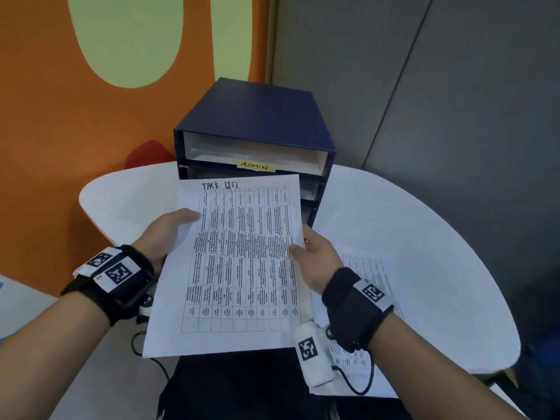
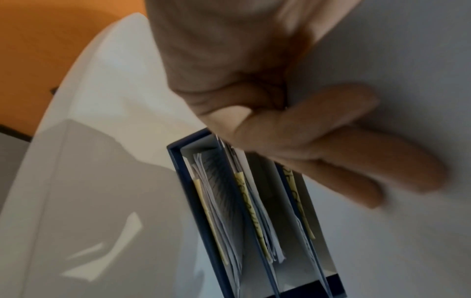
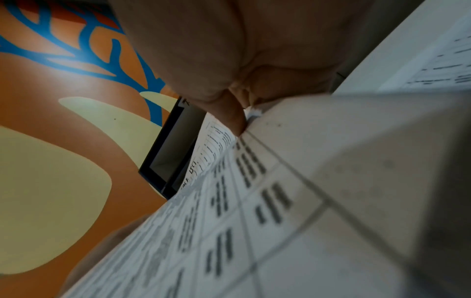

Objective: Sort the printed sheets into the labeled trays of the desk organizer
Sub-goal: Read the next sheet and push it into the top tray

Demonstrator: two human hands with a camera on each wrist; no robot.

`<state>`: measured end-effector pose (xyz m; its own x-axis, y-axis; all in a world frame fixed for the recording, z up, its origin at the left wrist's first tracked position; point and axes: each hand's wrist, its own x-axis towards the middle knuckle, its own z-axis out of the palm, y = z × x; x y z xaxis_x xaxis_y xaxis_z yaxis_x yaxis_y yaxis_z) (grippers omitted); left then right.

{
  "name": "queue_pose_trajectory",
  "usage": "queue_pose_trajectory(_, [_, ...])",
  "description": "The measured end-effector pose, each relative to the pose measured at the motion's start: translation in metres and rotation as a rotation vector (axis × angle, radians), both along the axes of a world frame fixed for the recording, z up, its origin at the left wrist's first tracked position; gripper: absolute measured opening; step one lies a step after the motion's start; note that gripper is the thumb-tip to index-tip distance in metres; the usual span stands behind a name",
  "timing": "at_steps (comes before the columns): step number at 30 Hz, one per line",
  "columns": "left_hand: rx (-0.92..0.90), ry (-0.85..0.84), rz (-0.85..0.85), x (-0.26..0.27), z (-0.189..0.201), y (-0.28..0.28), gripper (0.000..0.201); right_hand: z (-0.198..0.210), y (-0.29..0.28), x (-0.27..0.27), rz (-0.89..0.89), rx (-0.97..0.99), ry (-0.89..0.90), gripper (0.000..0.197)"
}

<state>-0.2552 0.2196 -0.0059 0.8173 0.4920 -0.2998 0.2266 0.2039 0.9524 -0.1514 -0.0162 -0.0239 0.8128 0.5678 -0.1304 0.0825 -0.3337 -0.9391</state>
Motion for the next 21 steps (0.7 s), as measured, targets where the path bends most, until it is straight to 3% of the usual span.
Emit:
queue_pose_trajectory(2, [-0.012,0.039,-0.013,-0.001,0.001,0.002,0.04,-0.003,0.002,-0.001,-0.031,-0.003,-0.011,0.037])
queue_pose_trajectory(8, [-0.095,0.094,-0.067,0.004,-0.002,-0.008,0.032,-0.015,-0.002,-0.003,-0.095,-0.046,-0.001,0.043])
queue_pose_trajectory(11, [-0.125,0.025,-0.089,0.005,0.0,-0.009,0.031,-0.014,-0.004,0.002,-0.139,0.045,0.015,0.046])
queue_pose_trajectory(15, [-0.187,-0.091,-0.13,0.008,0.006,-0.007,0.039,-0.003,-0.003,0.013,-0.251,0.144,0.037,0.045])
queue_pose_trajectory(18, [-0.075,-0.03,-0.253,0.004,0.003,-0.004,0.045,0.011,0.003,0.023,-0.287,0.144,0.023,0.036])
queue_pose_trajectory(21, [0.062,0.076,-0.473,-0.001,-0.007,0.003,0.082,0.022,0.009,0.036,-0.325,0.148,0.017,0.034])
